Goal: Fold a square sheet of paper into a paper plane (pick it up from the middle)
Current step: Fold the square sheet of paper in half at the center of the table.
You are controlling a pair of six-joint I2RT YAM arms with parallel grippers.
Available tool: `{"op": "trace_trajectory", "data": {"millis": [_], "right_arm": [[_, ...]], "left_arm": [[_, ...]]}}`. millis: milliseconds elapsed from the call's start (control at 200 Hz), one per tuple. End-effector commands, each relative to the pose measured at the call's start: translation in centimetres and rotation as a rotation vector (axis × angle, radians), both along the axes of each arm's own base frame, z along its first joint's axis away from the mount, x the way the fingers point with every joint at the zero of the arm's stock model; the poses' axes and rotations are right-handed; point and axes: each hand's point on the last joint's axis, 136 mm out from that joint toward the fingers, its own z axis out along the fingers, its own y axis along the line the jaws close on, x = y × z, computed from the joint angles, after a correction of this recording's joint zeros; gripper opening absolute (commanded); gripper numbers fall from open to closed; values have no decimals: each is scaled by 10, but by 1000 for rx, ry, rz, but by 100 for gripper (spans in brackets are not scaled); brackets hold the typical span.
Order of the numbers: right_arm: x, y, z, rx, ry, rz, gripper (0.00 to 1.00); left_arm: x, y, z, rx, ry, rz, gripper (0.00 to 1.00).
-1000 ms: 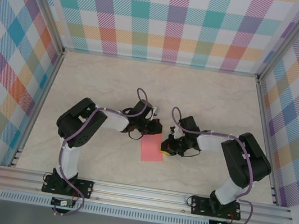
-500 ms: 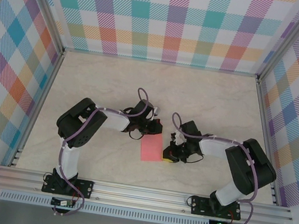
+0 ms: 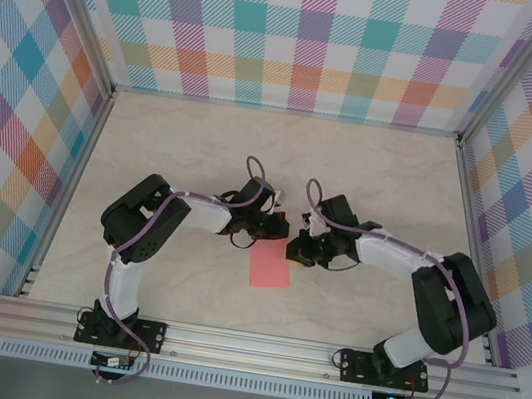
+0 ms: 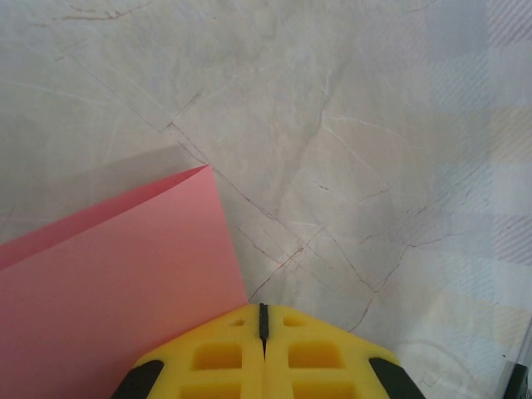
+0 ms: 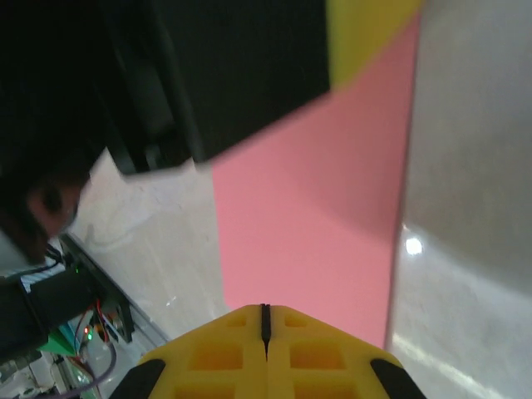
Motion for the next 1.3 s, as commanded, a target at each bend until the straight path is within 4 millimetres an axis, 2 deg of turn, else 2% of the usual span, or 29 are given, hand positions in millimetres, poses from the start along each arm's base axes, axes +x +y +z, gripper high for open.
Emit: {"op": "trace_trajectory", "data": {"millis": [0,110,225,455,625,745,815,915,1025,1100,1185,1295], "right_arm": [[10,11,-11,-6,8,-3,0],[11,14,-23,-16,28,-4,0],[-1,9,-37,-45,69,8,0],[-55,-18,-63,-116,213,58,0],[-89,-35,-61,-138,268,91,0],[-102,-43,-57,-153,283,110,0],[-96,-42,-49,-160,242,110,0],[-68,-31,-23,-132,122,79,0],[-32,-21,1,-121,-3,12,0],[-9,-17,7,-124,-53,-37,0],[15,-9,8,-117,-78,-66,0],[39,10,6,-96,-102,-53,0]], "left_arm": [[-25,49,-67,254,129,49,0],[-24,48,-67,254,130,48,0],[-25,49,-68,257,131,50,0],[-22,56,-73,291,135,71,0],[-22,60,-76,299,142,77,0],[-22,58,-74,290,140,73,0],[-20,53,-68,262,128,58,0],[-13,36,-45,185,96,24,0],[0,16,3,80,41,5,0],[9,9,38,30,-4,14,9],[18,21,62,53,-32,89,19],[23,57,67,108,-15,230,26]]}}
